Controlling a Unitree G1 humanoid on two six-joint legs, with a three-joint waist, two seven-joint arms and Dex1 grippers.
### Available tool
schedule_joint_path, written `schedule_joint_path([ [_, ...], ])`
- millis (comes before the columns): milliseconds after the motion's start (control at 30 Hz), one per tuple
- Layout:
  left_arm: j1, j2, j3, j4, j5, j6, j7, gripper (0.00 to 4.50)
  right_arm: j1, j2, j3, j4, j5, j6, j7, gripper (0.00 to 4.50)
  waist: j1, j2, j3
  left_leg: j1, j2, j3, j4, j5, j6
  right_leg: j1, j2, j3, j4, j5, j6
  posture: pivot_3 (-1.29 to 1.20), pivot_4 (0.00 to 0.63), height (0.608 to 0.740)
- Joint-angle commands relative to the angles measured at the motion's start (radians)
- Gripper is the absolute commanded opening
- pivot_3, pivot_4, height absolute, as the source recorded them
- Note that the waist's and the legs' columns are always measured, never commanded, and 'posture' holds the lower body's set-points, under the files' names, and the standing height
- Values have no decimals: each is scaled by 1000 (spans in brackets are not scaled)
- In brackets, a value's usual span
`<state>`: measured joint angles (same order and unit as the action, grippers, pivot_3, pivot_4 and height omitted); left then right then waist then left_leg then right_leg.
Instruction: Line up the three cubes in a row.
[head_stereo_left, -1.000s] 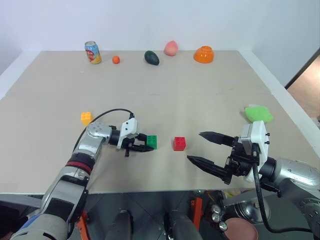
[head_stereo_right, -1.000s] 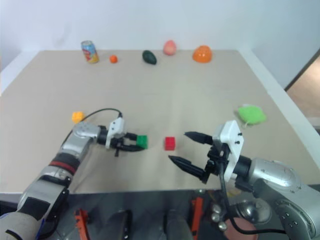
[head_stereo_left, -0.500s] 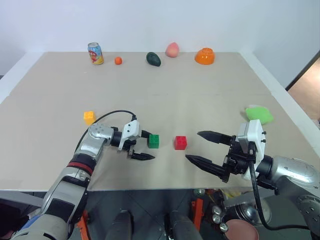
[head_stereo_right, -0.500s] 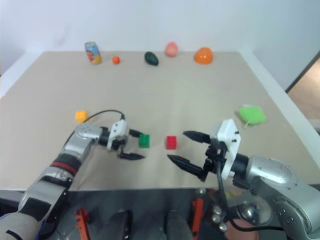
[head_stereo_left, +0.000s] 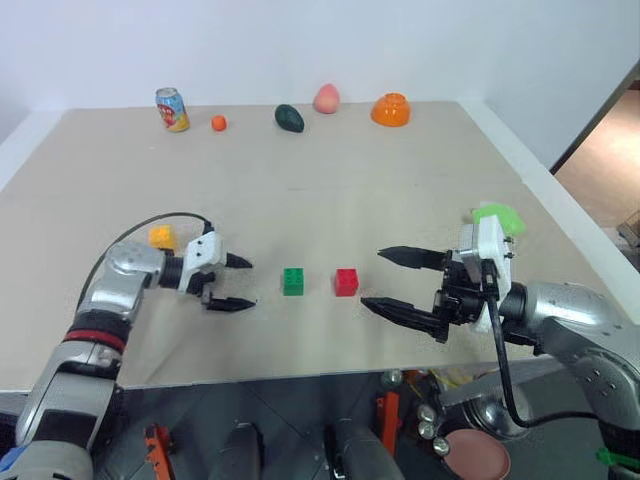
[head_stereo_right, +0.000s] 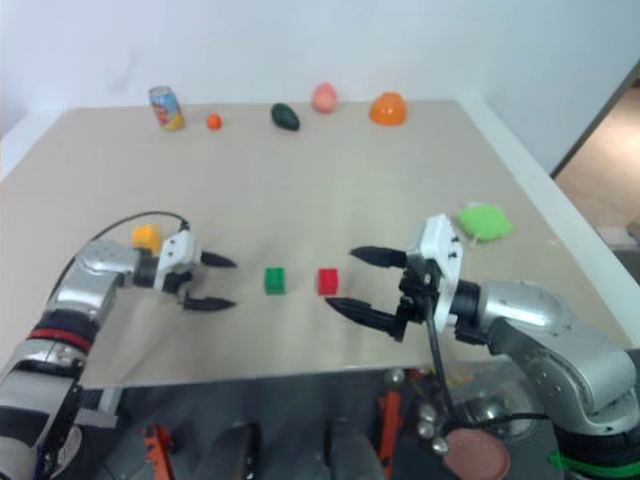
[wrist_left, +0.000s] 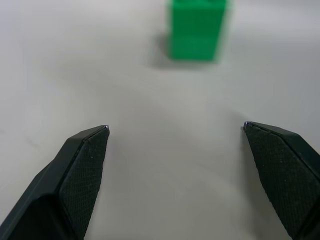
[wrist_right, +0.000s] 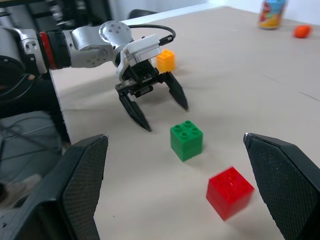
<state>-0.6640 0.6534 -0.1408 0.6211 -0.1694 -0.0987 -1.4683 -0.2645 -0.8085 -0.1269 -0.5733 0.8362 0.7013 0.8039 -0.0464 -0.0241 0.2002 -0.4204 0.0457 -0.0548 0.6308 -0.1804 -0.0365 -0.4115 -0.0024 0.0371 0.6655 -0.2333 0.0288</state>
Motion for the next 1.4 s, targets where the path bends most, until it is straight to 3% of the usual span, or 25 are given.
schedule_joint_path([
  [33,62,85,69,-183,-89,129,-41,4469,-64,-2,28,50,-36,-43,61,4500,1,0,0,-1,0,0,0,0,0,-1,0,0,0,1,1,0,150,738],
  [100,106,109,109,-292,-133,226,1,4469,-104,13,61,90,-74,-66,79,4500,1,0,0,-3,0,1,-2,0,0,-4,0,1,0,2,4,0,150,738],
  [300,247,75,292,-652,-246,549,364,4469,-281,148,145,241,-188,-126,32,4500,2,0,0,-4,1,1,-3,0,0,-6,1,1,1,2,4,0,150,738],
  [567,506,-19,422,-948,-250,661,705,4469,-410,275,231,424,-328,-217,51,4500,0,0,0,-3,2,7,-7,0,0,-9,2,7,1,2,4,0,150,738],
  [800,498,-264,460,-1009,-81,755,1227,4469,-452,338,278,486,-401,-277,83,4500,6,0,0,-3,1,9,-5,2,-3,-9,2,10,1,7,7,0,150,738],
  [900,491,-339,450,-1054,-53,824,1347,4469,-455,351,290,483,-417,-290,99,4500,5,-1,0,-3,1,10,-4,2,-3,-9,2,11,1,8,8,0,150,738],
  [1100,448,-408,453,-1076,-36,937,1470,4469,-464,371,285,488,-430,-291,106,4500,3,-1,0,-2,1,10,-3,3,-6,-9,4,12,1,11,7,0,150,738],
  [1400,309,-400,508,-875,-27,967,1542,4469,-449,373,283,443,-434,-270,99,4500,3,-1,0,-2,2,9,-3,4,-7,-9,4,12,1,11,7,0,150,738],
])
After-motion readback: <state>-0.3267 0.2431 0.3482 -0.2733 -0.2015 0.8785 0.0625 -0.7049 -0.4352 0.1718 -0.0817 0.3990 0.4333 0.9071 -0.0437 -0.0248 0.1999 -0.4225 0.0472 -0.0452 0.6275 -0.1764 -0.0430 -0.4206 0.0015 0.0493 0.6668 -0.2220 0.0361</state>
